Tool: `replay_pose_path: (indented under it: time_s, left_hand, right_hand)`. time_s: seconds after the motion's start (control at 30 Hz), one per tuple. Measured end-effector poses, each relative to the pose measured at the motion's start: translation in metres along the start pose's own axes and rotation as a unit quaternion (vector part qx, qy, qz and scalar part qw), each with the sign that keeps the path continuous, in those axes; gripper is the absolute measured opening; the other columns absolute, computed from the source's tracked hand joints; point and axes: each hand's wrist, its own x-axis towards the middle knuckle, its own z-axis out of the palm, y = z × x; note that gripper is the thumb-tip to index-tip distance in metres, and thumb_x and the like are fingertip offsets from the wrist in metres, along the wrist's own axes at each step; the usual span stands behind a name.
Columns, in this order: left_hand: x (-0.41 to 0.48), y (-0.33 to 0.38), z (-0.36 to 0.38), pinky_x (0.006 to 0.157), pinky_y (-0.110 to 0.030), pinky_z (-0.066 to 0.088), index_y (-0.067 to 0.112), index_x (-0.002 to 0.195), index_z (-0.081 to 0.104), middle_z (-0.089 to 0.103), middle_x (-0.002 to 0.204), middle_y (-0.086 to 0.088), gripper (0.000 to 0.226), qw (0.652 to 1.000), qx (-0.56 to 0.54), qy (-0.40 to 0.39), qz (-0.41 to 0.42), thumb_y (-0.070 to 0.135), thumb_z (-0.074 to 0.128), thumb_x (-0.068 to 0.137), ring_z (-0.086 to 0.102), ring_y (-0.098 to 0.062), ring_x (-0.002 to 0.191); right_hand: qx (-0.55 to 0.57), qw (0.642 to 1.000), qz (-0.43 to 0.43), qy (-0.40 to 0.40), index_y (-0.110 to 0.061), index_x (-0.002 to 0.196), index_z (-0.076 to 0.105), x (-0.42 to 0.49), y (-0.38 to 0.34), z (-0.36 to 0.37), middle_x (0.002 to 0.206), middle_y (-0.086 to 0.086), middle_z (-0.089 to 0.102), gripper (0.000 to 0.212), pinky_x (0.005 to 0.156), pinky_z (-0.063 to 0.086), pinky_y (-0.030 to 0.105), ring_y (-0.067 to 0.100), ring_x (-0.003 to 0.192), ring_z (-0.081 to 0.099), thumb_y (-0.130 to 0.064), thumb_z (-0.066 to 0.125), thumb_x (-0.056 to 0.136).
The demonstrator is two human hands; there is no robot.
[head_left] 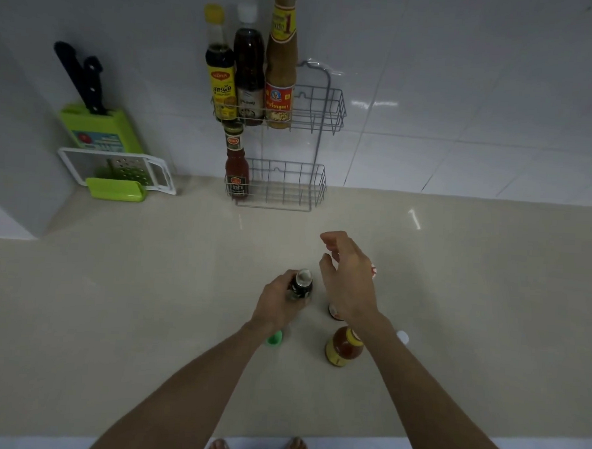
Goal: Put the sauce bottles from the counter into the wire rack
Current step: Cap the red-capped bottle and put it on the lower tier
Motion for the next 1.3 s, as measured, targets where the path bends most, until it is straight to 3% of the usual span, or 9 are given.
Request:
replay_pose_path:
  time_s: [0.17, 0.47, 0.67, 0.73, 0.83, 0.97, 1.07, 1.17, 1.3]
  left_hand:
    - [-0.005, -0.008, -0.016, 0.087, -0.027, 0.047, 0.025, 0.109, 0.063, 0.069, 0.103, 0.000, 0.037, 0.998, -0.026, 0.060, -0.010, 0.012, 0.070, 0.074, 0.063, -0.020, 0.099]
    - [-0.008, -0.032, -0.047, 0.084, -0.031, 0.050, 0.034, 0.102, 0.060, 0.070, 0.097, 0.004, 0.037, 0.992, -0.026, 0.119, -0.028, 0.021, 0.071, 0.069, 0.066, -0.019, 0.095]
    - [-0.012, -0.035, -0.048, 0.092, -0.031, 0.043, 0.009, 0.128, 0.044, 0.053, 0.121, -0.004, 0.070, 0.993, 0.005, 0.094, -0.067, 0.013, 0.079, 0.068, 0.053, -0.022, 0.111]
    - [-0.018, -0.040, -0.042, 0.090, -0.033, 0.041, -0.002, 0.120, 0.044, 0.048, 0.121, -0.016, 0.064, 0.985, 0.059, 0.133, -0.093, 0.012, 0.078, 0.067, 0.049, -0.033, 0.112]
    - [-0.036, -0.038, -0.031, 0.088, -0.035, 0.039, 0.000, 0.108, 0.049, 0.050, 0.111, -0.017, 0.047, 0.978, 0.081, 0.174, -0.086, 0.010, 0.073, 0.070, 0.048, -0.034, 0.104]
    - [-0.056, -0.033, -0.012, 0.083, -0.029, 0.045, 0.009, 0.100, 0.055, 0.053, 0.099, -0.006, 0.030, 0.990, 0.067, 0.124, 0.002, 0.008, 0.070, 0.074, 0.053, -0.023, 0.095]
    - [-0.055, -0.020, 0.000, 0.085, -0.017, 0.040, 0.013, 0.107, 0.056, 0.056, 0.106, 0.002, 0.030, 0.996, 0.071, 0.038, 0.048, 0.011, 0.068, 0.080, 0.053, -0.013, 0.099]
    - [-0.045, -0.005, 0.009, 0.094, -0.017, 0.039, 0.017, 0.122, 0.052, 0.054, 0.120, 0.004, 0.040, 0.996, 0.070, -0.027, 0.058, 0.017, 0.065, 0.084, 0.050, -0.010, 0.112]
    - [-0.029, 0.008, 0.020, 0.097, -0.023, 0.041, 0.019, 0.129, 0.048, 0.052, 0.131, -0.001, 0.046, 0.994, 0.078, -0.066, 0.048, 0.022, 0.064, 0.086, 0.050, -0.015, 0.118]
  right_hand:
    - [-0.007, 1.000, -0.013, 0.009, -0.011, 0.117, 0.056, -0.003, 0.001, 0.001, 0.116, 0.005, 0.064, 0.033, 0.093, 0.050, 0.037, 0.018, 0.106, 0.060, 0.001, 0.053, 0.086]
    - [0.004, 1.000, -0.008, -0.023, -0.008, 0.116, 0.055, -0.005, -0.005, 0.016, 0.115, 0.007, 0.064, 0.034, 0.092, 0.050, 0.041, 0.020, 0.105, 0.060, 0.003, 0.052, 0.084]
    - [0.002, 0.999, -0.021, -0.030, -0.008, 0.117, 0.054, -0.006, -0.011, 0.023, 0.116, 0.007, 0.064, 0.035, 0.092, 0.050, 0.040, 0.021, 0.106, 0.060, 0.003, 0.052, 0.084]
    - [-0.001, 0.999, -0.029, -0.021, -0.009, 0.117, 0.055, -0.007, -0.012, 0.019, 0.116, 0.005, 0.063, 0.035, 0.093, 0.050, 0.039, 0.020, 0.106, 0.059, 0.003, 0.053, 0.085]
    - [-0.015, 0.998, -0.056, 0.011, -0.013, 0.117, 0.058, -0.011, -0.009, 0.002, 0.115, 0.002, 0.064, 0.034, 0.092, 0.048, 0.032, 0.018, 0.107, 0.057, -0.001, 0.057, 0.085]
    - [-0.098, 0.989, -0.088, 0.068, -0.016, 0.115, 0.061, -0.014, 0.008, -0.027, 0.108, -0.001, 0.066, 0.033, 0.082, 0.051, 0.035, 0.020, 0.104, 0.053, -0.017, 0.070, 0.082]
    - [-0.086, 0.996, 0.020, 0.027, -0.020, 0.120, 0.055, -0.016, 0.023, -0.044, 0.116, -0.002, 0.062, 0.051, 0.084, 0.048, 0.033, 0.020, 0.109, 0.051, -0.033, 0.077, 0.076]
    - [0.008, 0.994, 0.108, -0.029, -0.021, 0.119, 0.055, -0.016, 0.036, -0.054, 0.116, -0.004, 0.063, 0.059, 0.088, 0.051, 0.034, 0.016, 0.104, 0.058, -0.035, 0.083, 0.069]
    - [0.011, 0.993, 0.103, -0.061, -0.019, 0.099, 0.062, -0.014, 0.053, -0.052, 0.093, -0.002, 0.069, 0.037, 0.076, 0.053, 0.027, 0.017, 0.087, 0.064, -0.025, 0.083, 0.069]
